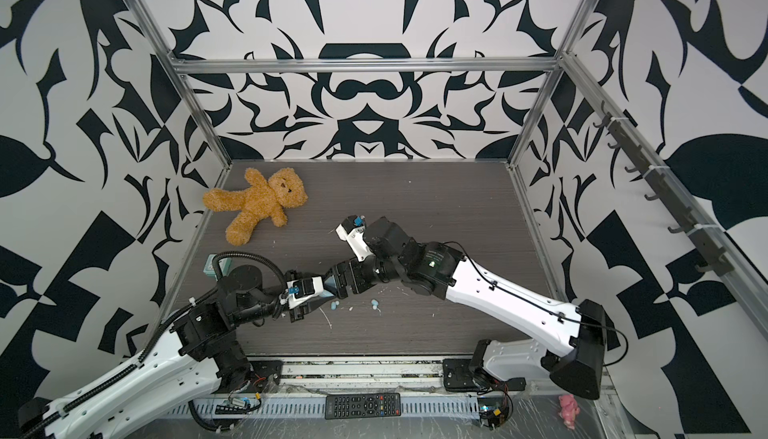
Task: Insert the wireless bluetooth earbuds into the charging case
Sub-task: 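Close the left gripper on the case lid while the right gripper holds the case body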
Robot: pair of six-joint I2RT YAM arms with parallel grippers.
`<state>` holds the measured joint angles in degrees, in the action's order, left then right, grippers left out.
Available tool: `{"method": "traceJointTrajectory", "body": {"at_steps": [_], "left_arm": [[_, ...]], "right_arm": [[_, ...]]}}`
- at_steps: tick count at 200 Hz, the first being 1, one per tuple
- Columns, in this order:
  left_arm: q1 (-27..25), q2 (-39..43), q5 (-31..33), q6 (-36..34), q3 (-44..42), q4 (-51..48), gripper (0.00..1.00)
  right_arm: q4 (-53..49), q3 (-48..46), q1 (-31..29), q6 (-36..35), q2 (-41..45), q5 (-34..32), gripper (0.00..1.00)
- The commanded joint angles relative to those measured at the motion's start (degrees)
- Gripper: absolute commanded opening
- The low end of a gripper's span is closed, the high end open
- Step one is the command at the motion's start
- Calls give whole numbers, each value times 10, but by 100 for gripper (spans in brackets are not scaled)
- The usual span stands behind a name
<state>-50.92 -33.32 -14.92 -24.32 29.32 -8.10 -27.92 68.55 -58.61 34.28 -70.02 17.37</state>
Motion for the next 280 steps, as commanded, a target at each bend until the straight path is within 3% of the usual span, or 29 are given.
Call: {"method": "traceJointTrajectory", "body": {"at_steps": [1,40,73,156,280], "left_arm": [[-1,15,-32,55,23,-25,0],[-1,11,-59,196,63,-65,0],[-1,-4,-124,242,101,-114,0],[-1,-19,-196,237,85,-134,0],[-1,6,-237,217,63,-117,0]], "right_arm": [[23,-25,-3,-48,62,-31,99],[154,-158,-3,-137,175,6,99],[141,-173,-11,-181,174,18,100],[157,-169,-86,-222,141,-63,100],[148,-169,-89,-227,135,-163,99]]}}
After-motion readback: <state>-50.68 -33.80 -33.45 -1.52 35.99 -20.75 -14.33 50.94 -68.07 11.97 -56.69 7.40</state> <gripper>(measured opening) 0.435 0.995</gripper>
